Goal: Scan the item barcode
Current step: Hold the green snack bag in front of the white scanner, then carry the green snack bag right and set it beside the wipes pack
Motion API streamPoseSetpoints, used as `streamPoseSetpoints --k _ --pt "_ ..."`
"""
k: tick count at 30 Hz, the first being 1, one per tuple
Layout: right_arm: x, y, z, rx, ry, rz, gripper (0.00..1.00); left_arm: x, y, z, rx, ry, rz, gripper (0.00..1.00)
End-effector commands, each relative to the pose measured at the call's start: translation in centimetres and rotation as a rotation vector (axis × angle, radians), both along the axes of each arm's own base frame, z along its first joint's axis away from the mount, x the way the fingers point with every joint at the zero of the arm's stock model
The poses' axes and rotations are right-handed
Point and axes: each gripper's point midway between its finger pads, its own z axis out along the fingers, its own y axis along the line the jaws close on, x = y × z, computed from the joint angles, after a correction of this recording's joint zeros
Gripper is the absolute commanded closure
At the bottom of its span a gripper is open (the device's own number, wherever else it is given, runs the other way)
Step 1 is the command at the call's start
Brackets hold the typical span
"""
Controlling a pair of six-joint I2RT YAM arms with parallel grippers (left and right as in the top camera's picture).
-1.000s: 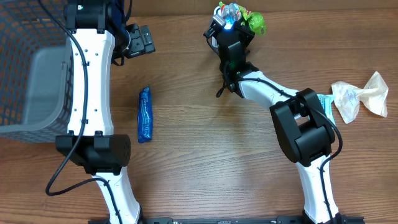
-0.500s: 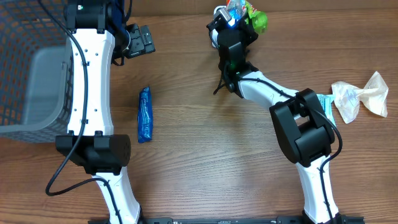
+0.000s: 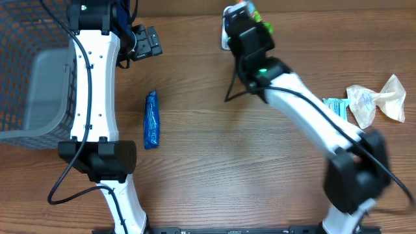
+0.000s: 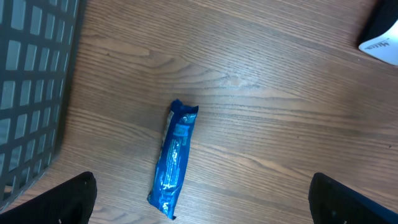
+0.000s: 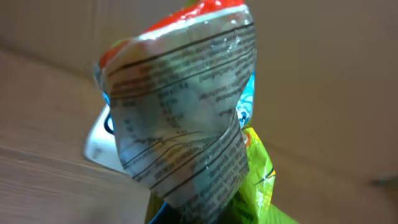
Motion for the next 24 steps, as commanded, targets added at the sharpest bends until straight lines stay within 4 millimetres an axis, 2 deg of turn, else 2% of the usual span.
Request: streamPoseSetpoints --k 1,6,9,11,17,20,24 --pt "-2.8 -2.8 7.1 0.358 -0.106 -0.135 0.96 0.0 0.1 -0.1 0.005 0.002 0.021 0.0" --pt "-7.1 -7.4 9.7 0.552 -0.054 -0.235 0.96 0.0 0.1 -0.1 0.005 0.002 0.021 0.0" --pt "-8.6 -9.5 10.0 0.696 0.012 -0.253 0.96 0.0 0.1 -0.1 0.005 0.003 0.021 0.0" --pt "-9.3 -11.7 9.6 0.778 0.063 -0.289 0.96 0.0 0.1 -0.1 0.005 0.003 0.021 0.0" --pt "-10.9 -19.2 6.5 0.94 0.215 -0.431 0.96 0.0 0.1 -0.1 0.006 0.003 0.021 0.0" --pt "-12.1 -23.5 4.3 0.96 0.264 -0.574 0.96 0.0 0.1 -0.1 0.005 0.003 0.021 0.0" --pt "-14.9 -29.0 0.4 0.936 0.353 -0.811 0.96 0.0 0.1 -0.1 0.005 0.003 0.021 0.0"
